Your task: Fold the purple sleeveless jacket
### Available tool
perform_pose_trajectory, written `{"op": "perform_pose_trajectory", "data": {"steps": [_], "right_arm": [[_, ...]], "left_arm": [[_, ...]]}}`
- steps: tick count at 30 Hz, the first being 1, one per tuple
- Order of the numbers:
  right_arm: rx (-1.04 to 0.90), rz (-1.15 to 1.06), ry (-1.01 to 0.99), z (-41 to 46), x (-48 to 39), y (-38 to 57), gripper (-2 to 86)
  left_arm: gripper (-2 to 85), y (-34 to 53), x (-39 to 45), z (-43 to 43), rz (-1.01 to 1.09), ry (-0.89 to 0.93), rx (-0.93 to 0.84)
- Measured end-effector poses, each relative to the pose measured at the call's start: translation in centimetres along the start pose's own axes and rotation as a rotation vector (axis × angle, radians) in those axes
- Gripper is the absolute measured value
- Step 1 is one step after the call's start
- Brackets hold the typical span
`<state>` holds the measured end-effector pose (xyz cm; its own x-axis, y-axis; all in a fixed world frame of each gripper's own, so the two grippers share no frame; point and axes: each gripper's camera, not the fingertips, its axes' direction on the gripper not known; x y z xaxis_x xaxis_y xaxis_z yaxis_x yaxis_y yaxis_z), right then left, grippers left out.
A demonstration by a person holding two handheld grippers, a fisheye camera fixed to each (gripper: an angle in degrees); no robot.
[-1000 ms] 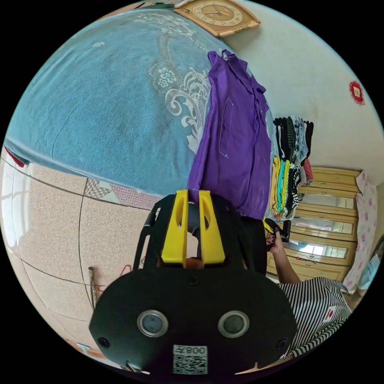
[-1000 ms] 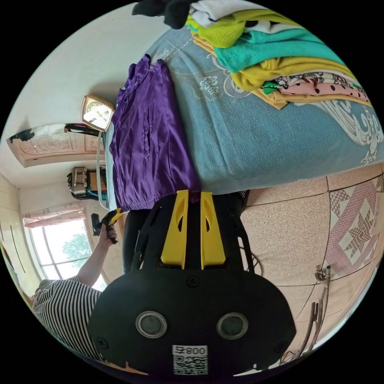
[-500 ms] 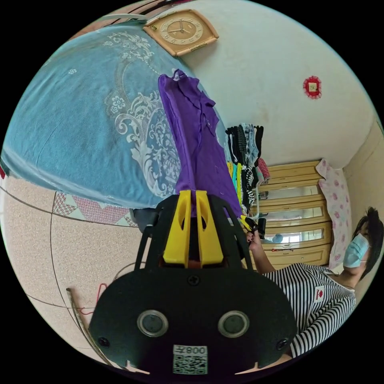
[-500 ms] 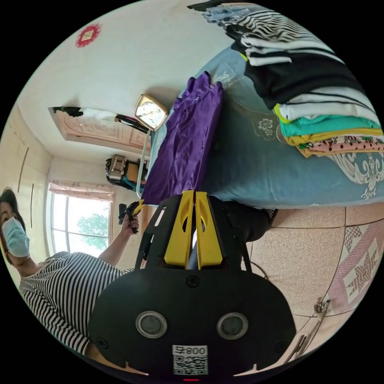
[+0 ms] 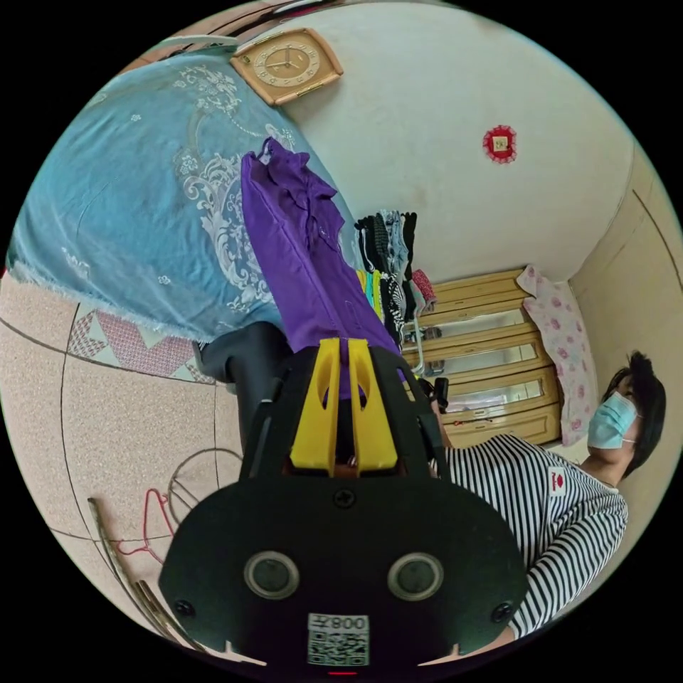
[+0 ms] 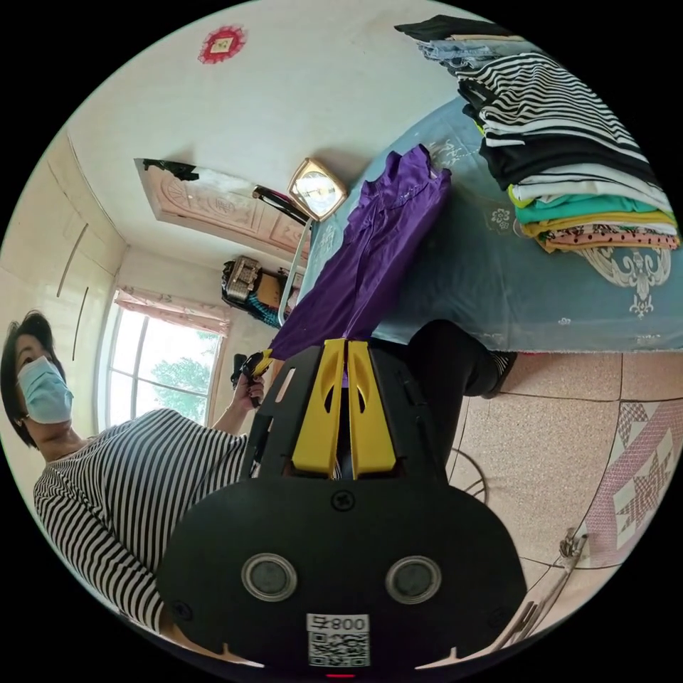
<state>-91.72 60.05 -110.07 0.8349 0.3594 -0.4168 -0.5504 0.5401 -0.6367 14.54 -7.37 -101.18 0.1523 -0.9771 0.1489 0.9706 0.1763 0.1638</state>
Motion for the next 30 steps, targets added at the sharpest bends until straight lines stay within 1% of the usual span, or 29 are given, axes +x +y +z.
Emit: {"op": "perform_pose_trajectory", "data": {"steps": [8, 15, 21, 30], "right_arm": [[-0.035, -0.007, 0.01, -0.7, 1.7, 1.4, 0.2], [-0.005, 0.006, -0.021, 0.5, 4.3, -2.1, 0.1], [0.018, -0.068, -0.017, 2.0, 4.5, -9.6, 0.2], [0.085, -0.17, 0.015, 6.0, 5.1, -26.2, 0.2]], "left_arm": [[2.4, 2.5, -0.4, -0.6, -0.056, 0.056, 0.008], [2.4, -1.0, -1.2, 0.2, -0.076, 0.105, 0.036], [2.3, -8.6, -0.5, 1.1, -0.022, 0.141, 0.06], [2.3, -25.2, 0.5, 4.2, 0.062, 0.146, 0.107]]}}
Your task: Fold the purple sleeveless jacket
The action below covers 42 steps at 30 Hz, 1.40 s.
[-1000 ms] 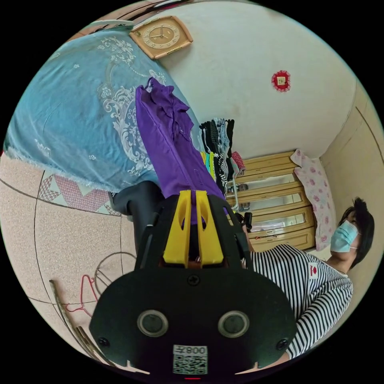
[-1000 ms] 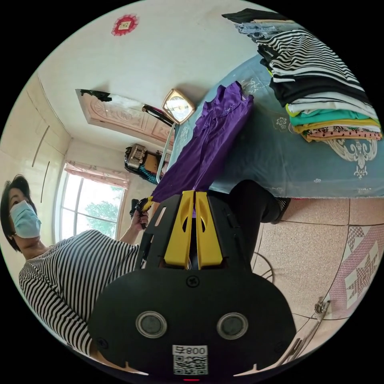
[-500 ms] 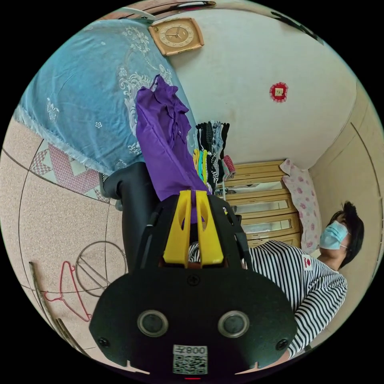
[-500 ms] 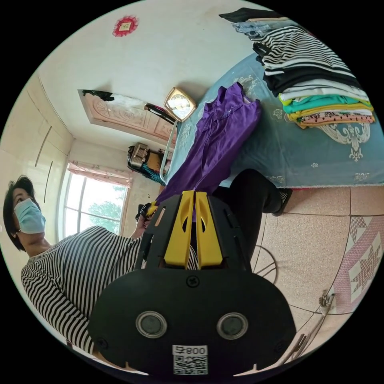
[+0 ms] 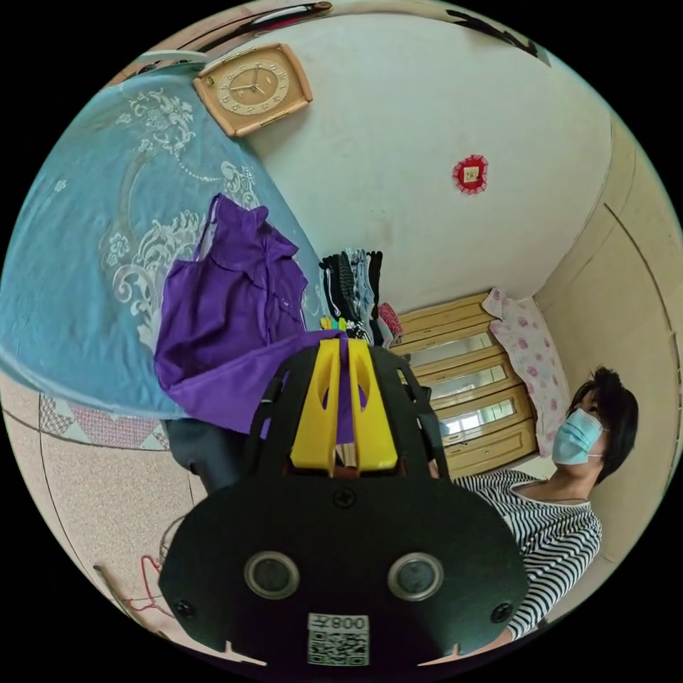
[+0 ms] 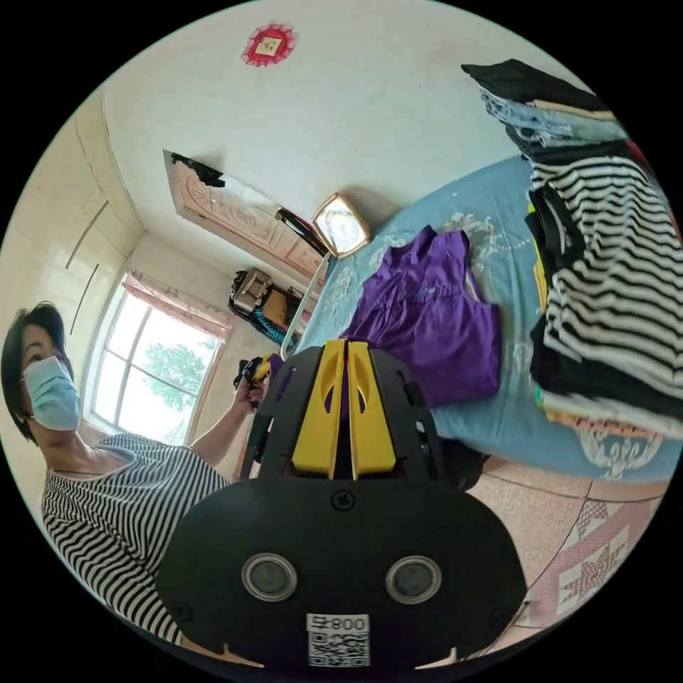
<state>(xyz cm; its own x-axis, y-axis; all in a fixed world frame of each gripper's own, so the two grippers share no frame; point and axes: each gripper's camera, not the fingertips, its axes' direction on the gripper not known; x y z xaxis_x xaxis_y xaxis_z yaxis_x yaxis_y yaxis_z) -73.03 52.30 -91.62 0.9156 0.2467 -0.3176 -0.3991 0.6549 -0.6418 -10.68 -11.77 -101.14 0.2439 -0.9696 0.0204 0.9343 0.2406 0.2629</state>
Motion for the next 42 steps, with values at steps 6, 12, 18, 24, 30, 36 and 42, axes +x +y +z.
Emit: {"op": "perform_pose_trajectory", "data": {"steps": [6, 12, 18, 24, 30, 36, 42], "right_arm": [[0.012, -0.038, 0.07, 5.6, 4.3, -12.4, 0.2], [0.02, -0.035, 0.173, 13.5, 10.7, -25.2, 0.2], [-0.055, 0.034, 0.231, 24.2, 18.9, -36.6, 0.3], [-0.154, 0.154, 0.268, 33.3, 26.0, -41.4, 0.8], [-0.058, 0.205, 0.181, 35.3, 27.3, -41.5, 2.5], [-0.035, 0.155, 0.283, 37.7, 22.5, -41.8, 5.7], [0.026, 0.053, 0.311, 42.0, 16.0, -42.0, 5.6]], "left_arm": [[2.3, -12.8, -2.5, 4.9, 0.003, -0.01, 0.048], [2.5, -25.6, -6.7, 10.5, -0.017, -0.055, 0.098], [2.9, -36.0, -11.6, 16.4, -0.05, -0.15, 0.109], [4.6, -41.3, -16.1, 21.7, -0.062, -0.292, 0.076], [7.6, -42.8, -17.6, 23.9, -0.044, -0.232, 0.147], [5.9, -41.9, -13.9, 27.6, 0.112, -0.218, 0.061], [4.1, -40.2, -10.1, 37.0, 0.287, -0.318, -0.165]]}}
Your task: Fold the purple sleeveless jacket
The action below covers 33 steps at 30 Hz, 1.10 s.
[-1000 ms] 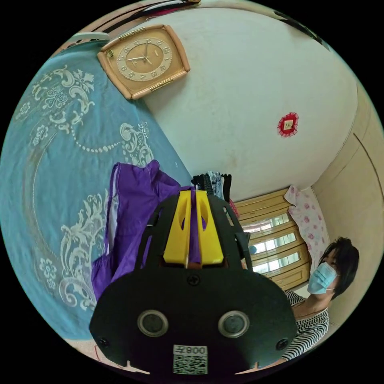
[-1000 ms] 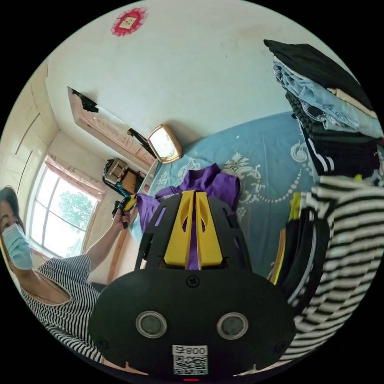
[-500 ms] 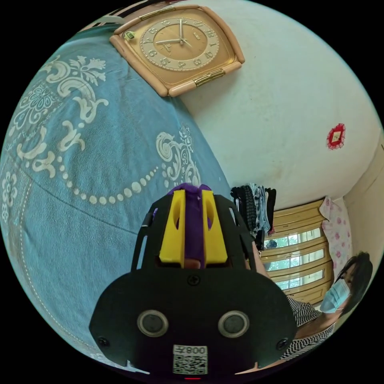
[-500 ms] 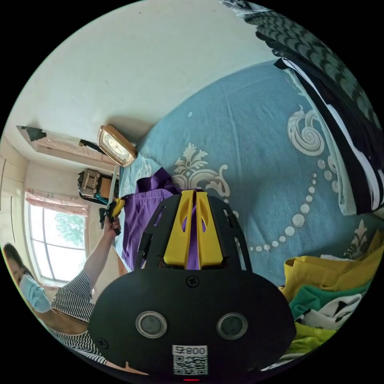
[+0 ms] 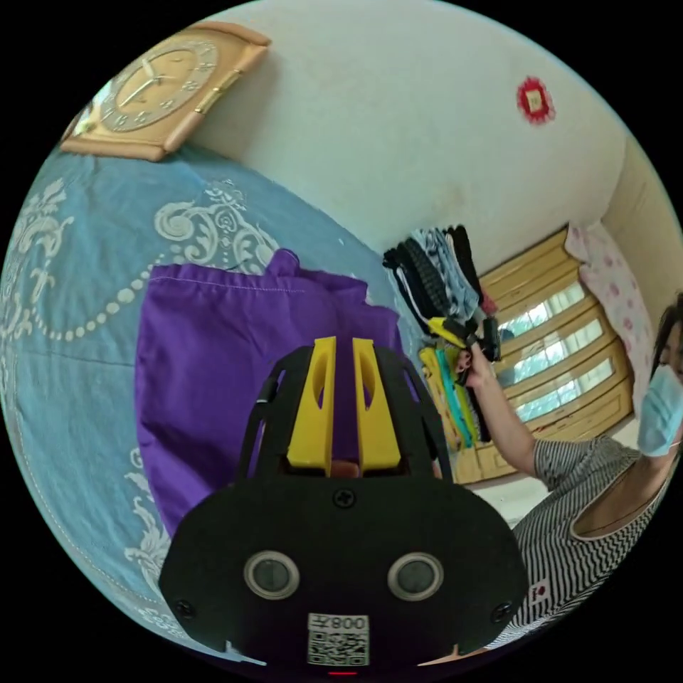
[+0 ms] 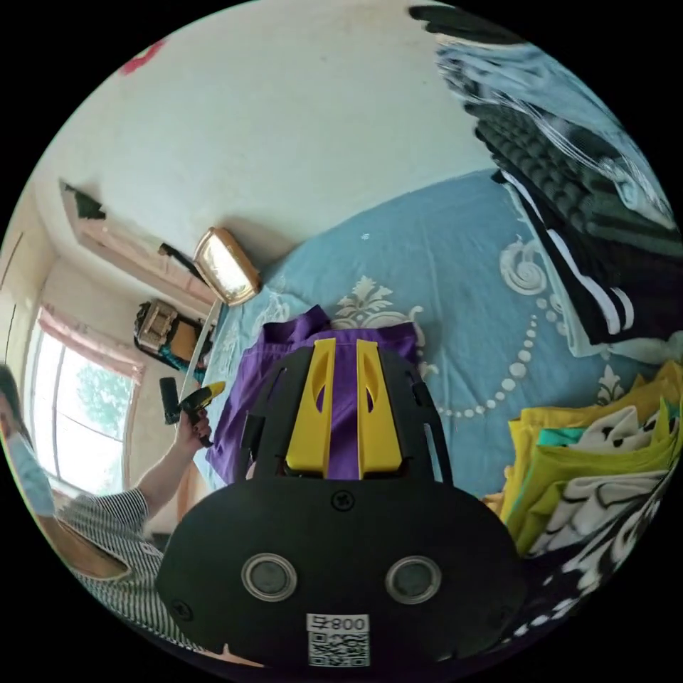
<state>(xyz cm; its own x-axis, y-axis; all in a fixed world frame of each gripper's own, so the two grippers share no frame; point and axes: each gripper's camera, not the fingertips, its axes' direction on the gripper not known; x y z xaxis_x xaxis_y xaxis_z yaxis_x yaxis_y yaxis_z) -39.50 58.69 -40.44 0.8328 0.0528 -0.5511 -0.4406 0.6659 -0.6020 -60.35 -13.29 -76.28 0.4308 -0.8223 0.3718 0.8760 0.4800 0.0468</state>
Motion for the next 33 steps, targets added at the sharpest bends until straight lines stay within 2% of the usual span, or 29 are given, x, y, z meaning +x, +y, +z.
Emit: {"op": "perform_pose_trajectory", "data": {"steps": [3, 5, 7, 9, 10, 13, 16, 19, 22, 27, 30, 33], "right_arm": [[-0.091, -0.183, 0.124, 5.0, -7.3, 1.1, 4.7], [-0.233, -0.301, 0.287, 11.4, -11.5, 2.3, 2.7], [-0.367, -0.341, 0.438, 16.6, -13.1, 3.4, 1.2], [-0.228, -0.429, 0.518, 17.4, -15.4, 4.8, 0.5], [-0.236, -0.435, 0.541, 18.4, -16.1, 5.1, 0.3], [-0.304, -0.374, 0.475, 18.5, -17.5, 4.1, 0.3], [-0.241, -0.374, 0.414, 15.8, -19.6, 4.1, 0.2], [-0.186, -0.393, 0.254, 12.1, -22.6, 6.7, 0.2], [-0.24, -0.429, 0.108, 11.6, -25.4, 11.2, 0.2], [-0.475, -0.415, 0.174, 17.5, -26.1, 17.0, 0.2], [-0.464, -0.359, 0.154, 17.1, -26.4, 17.0, 0.1], [-0.386, -0.408, 0.175, 14.8, -28.8, 17.5, 0.1]], "left_arm": [[3.3, -1.1, 2.5, 4.2, 0.109, -0.146, -0.109], [2.3, -1.6, 3.6, 7.6, 0.16, -0.366, -0.206], [1.7, -1.5, 3.6, 10.1, 0.156, -0.464, -0.288], [1.2, -1.6, 3.8, 10.6, 0.147, -0.442, -0.256], [0.9, -1.8, 3.7, 10.7, 0.117, -0.414, -0.26], [0.4, -1.6, 4.5, 10.3, 0.084, -0.393, -0.219], [0.3, -0.2, 7.3, 8.6, 0.144, -0.313, -0.149], [0.3, 3.0, 10.7, 7.2, 0.221, -0.253, -0.137], [0.3, 7.3, 13.1, 7.2, 0.245, -0.271, -0.176], [0.4, 11.9, 12.7, 10.0, 0.201, -0.371, -0.313], [0.3, 12.6, 12.6, 9.8, 0.139, -0.349, -0.3], [0.2, 13.6, 14.8, 7.4, 0.168, -0.463, -0.217]]}}
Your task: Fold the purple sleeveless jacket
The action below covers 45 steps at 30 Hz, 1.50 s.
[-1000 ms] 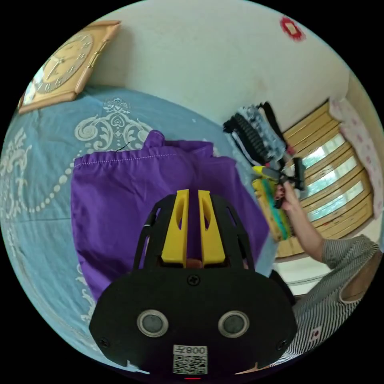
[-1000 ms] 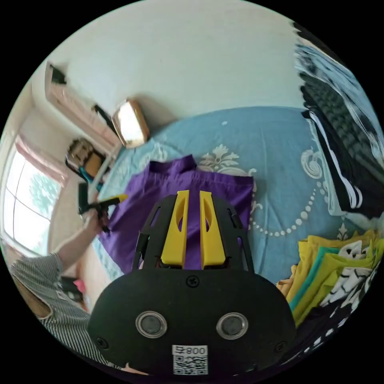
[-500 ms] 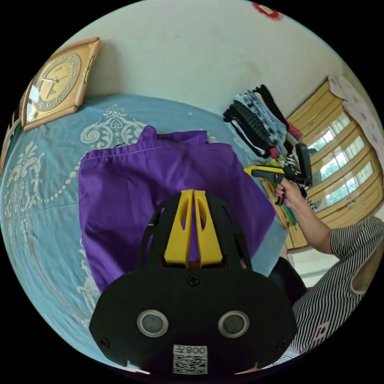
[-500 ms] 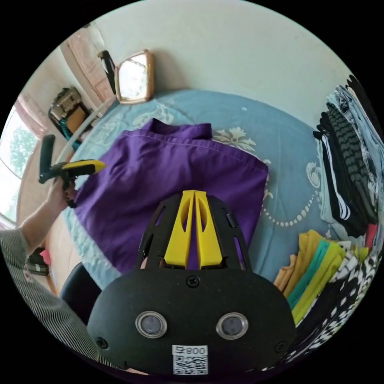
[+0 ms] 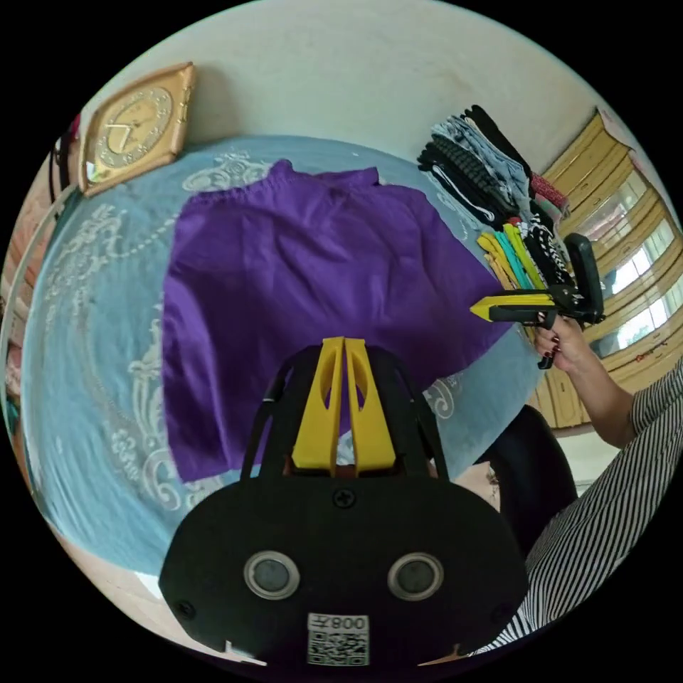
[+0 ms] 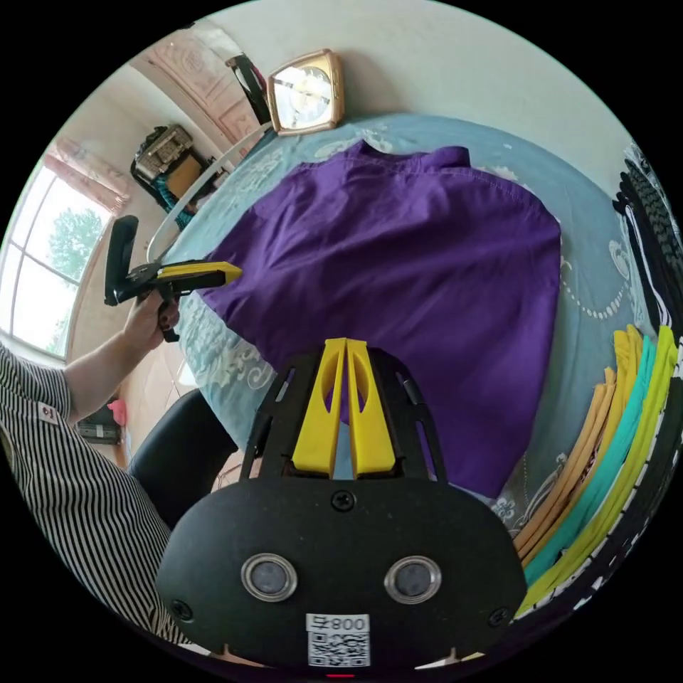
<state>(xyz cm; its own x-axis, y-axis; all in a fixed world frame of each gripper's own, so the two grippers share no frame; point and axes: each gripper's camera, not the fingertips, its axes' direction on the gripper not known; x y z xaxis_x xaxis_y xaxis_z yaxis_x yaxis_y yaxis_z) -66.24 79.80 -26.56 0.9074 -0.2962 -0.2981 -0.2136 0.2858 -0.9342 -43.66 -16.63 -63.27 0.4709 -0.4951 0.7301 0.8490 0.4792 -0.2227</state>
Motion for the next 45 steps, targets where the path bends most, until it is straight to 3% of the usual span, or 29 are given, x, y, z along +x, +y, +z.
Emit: {"op": "perform_pose_trajectory", "data": {"steps": [4, 6, 8, 12, 16, 20, 25, 32, 38, 41, 45], "right_arm": [[-0.094, 0.053, 0.052, 2.6, -0.1, 1.5, 0.2], [-0.043, 0.106, -0.015, 2.2, 0.3, 2.4, 0.2], [-0.02, 0.101, -0.008, 0.7, -0.7, 2.9, 0.1], [0.066, 0.021, -0.059, -0.8, -4.3, 2.8, 0.1], [-0.027, -0.073, -0.062, 2.1, -7.2, 2.8, 0.2], [-0.023, -0.036, -0.095, 2.2, -6.8, 4.2, 0.2], [0.003, -0.038, -0.109, 1.0, -6.9, 5.9, 0.1], [-0.057, -0.032, -0.033, 1.8, -5.6, 8.3, 0.1], [-0.036, 0.048, -0.109, 0.7, -2.5, 11.7, 0.3], [0.04, 0.146, -0.021, -3.1, 0.2, 15.4, 0.7], [0.111, 0.352, 0.168, -7.6, 4.8, 21.2, 2.4]], "left_arm": [[0.2, 3.3, -1.0, -1.8, -0.11, -0.235, -0.004], [0.3, 4.6, -2.3, -1.1, -0.165, -0.212, -0.063], [0.3, 6.0, -2.8, -2.4, -0.244, -0.126, 0.003], [0.6, 7.2, -0.1, -4.1, -0.18, -0.219, 0.044], [1.7, 10.4, -0.9, -6.1, -0.352, -0.335, 0.097], [5.1, 14.5, -3.1, -8.1, -0.492, -0.141, 0.2], [3.5, 15.6, -3.7, -6.2, -0.49, -0.011, 0.117], [1.1, 17.2, -3.1, -8.4, -0.518, 0.023, 0.204], [2.4, 18.8, -2.5, -6.0, -0.597, 0.114, 0.17], [3.3, 19.1, 0.2, -7.7, -0.592, 0.034, 0.273], [5.0, 17.4, 5.2, -7.7, -0.45, 0.054, 0.279]]}}
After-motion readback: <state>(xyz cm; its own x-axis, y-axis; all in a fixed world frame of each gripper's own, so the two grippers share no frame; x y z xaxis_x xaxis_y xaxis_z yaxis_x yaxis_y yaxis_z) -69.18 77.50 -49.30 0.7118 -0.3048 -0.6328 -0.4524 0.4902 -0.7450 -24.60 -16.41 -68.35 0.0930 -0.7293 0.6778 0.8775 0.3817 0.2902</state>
